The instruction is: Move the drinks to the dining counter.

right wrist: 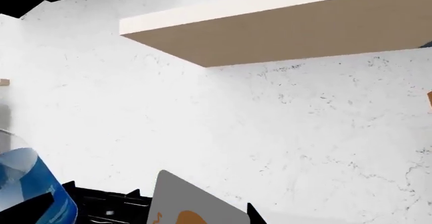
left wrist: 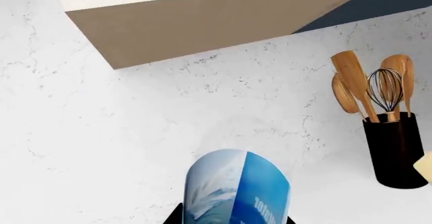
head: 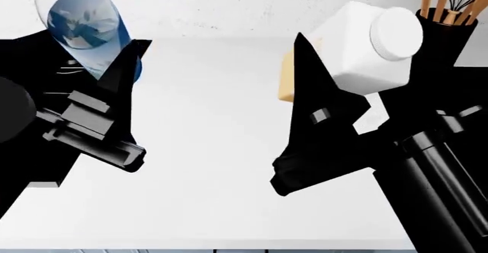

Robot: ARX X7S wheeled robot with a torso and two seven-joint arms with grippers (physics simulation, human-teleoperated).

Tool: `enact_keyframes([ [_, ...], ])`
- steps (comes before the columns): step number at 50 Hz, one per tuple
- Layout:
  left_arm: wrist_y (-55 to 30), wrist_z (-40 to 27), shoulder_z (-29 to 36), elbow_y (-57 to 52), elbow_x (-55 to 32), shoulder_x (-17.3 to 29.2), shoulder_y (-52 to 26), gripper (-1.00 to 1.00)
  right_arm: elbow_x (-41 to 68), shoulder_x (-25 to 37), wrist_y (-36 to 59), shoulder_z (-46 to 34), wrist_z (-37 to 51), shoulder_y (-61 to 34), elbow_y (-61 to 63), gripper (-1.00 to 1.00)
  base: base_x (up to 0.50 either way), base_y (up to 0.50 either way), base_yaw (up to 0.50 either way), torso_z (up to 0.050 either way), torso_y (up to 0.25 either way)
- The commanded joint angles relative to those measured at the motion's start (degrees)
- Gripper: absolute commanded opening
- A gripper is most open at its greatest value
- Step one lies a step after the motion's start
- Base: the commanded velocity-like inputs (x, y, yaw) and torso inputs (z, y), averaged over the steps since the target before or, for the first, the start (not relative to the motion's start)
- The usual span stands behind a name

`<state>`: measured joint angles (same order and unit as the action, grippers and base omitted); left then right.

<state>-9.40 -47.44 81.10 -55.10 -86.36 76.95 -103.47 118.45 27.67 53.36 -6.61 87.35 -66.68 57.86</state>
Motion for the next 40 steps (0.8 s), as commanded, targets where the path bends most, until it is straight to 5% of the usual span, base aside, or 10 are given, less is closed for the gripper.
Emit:
enact_keyframes([
  [1,0.2,-1.5,-1.6,-3.0,0.3,1.5,-1.3,-1.0,-1.3,-0.8,1.6,-4.2,1.1,-4.1,-0.8,-1.0,0.14,0.09,0.0,0.0,0.0],
  [17,-0.3,-1.5,-1.8,-2.1,0.1,-0.3,-1.1,-1.0,-1.6,1.7,-0.9,-5.4,0.8,-4.1,-0.1,-1.0,0.01,0.01,0.0,0.001,0.001],
  [40,0.0,-1.3,-2.0,-2.0,1.0,-0.9,0.1,-1.0,-2.4,3.4,-2.8,-6.4,-0.3,-3.9,0.7,-1.0,-0.43,0.34,0.0,0.0,0.0],
])
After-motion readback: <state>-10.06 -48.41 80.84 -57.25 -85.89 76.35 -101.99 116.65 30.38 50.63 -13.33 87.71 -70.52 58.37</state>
